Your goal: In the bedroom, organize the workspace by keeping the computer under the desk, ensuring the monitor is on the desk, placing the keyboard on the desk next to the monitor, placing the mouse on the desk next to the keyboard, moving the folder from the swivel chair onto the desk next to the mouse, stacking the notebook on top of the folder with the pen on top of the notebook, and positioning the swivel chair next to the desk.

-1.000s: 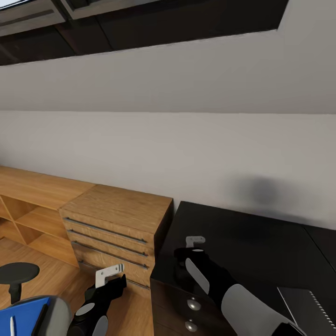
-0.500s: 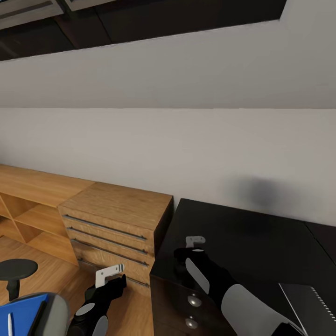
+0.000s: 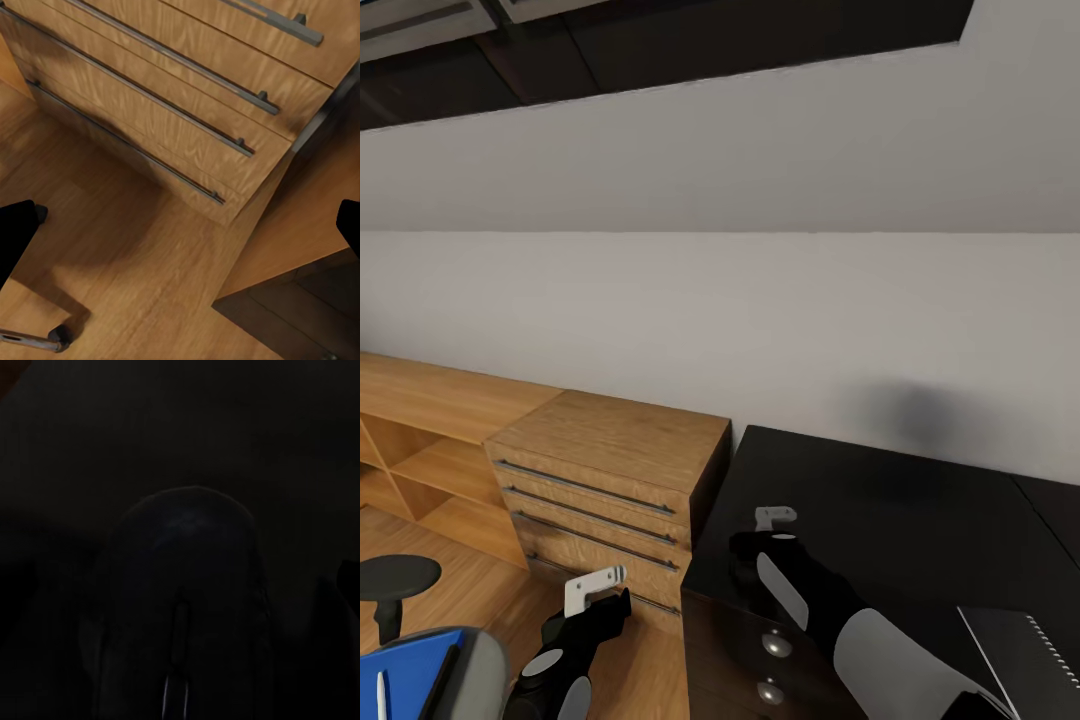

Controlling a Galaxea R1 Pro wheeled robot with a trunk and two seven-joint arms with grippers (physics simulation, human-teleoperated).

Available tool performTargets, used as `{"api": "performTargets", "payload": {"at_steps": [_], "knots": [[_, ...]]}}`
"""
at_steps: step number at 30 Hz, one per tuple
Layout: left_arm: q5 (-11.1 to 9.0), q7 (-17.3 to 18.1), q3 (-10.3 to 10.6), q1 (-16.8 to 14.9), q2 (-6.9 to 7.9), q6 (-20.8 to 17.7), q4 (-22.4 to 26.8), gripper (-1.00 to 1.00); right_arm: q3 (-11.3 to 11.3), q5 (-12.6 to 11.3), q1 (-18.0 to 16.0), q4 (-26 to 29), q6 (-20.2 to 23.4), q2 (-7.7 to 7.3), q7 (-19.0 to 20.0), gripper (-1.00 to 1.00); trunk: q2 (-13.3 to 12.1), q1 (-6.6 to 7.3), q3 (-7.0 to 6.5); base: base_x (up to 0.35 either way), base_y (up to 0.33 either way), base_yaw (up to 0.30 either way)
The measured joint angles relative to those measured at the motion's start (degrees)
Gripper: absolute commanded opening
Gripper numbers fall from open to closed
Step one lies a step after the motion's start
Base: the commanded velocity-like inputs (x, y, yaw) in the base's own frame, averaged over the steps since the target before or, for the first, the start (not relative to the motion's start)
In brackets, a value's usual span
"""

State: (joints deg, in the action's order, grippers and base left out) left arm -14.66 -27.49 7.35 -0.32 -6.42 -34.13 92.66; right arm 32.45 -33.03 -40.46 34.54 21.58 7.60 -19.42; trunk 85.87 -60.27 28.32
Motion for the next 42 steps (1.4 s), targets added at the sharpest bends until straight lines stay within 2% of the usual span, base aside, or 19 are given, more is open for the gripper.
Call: {"api": "performTargets", "payload": {"at_steps": [8, 12, 19, 20, 24, 42], "knots": [[0.0, 0.0, 0.0, 0.0, 0.0, 0.0, 0.1, 1.0, 0.0, 0.0, 0.0, 0.0, 0.3, -0.04, 0.6, 1.0, 0.0, 0.0, 0.0, 0.0, 0.0, 0.0], [0.0, 0.0, 0.0, 0.0, 0.0, 0.0, 0.0, 1.0, 0.0, 1.1, 0.0, 0.4, 0.5, -0.01, 0.4, 1.0, 1.6, -0.86, 0.7, 0.0, 0.0, 0.0], [0.0, 0.0, 0.0, 0.0, 0.0, 0.0, 0.0, 1.0, 0.1, 1.1, 0.0, 0.4, 0.4, -0.02, 0.5, 1.0, 1.6, -0.87, 0.71, 0.0, 0.0, 0.0], [0.0, 0.0, 0.0, 0.0, 0.0, 0.0, 0.0, 1.0, 0.1, 1.1, 0.0, 0.4, 0.4, -0.01, 0.4, -1.0, 1.6, -0.87, 0.71, 0.0, 0.0, 0.0], [0.0, 0.0, 0.0, 0.0, 0.0, 0.0, 0.0, 1.0, 0.1, 1.6, 0.0, 0.2, 0.4, 0.0, 0.3, -1.0, 1.6, -0.87, 0.7, 0.0, 0.0, 0.0], [0.0, 0.0, -0.1, 0.0, 0.09, -0.1, 0.0, 1.0, 0.0, 1.3, 0.0, 0.3, 0.4, -0.08, 0.4, -1.0, 1.6, -0.87, 0.7, 0.0, 0.0, 0.0]]}}
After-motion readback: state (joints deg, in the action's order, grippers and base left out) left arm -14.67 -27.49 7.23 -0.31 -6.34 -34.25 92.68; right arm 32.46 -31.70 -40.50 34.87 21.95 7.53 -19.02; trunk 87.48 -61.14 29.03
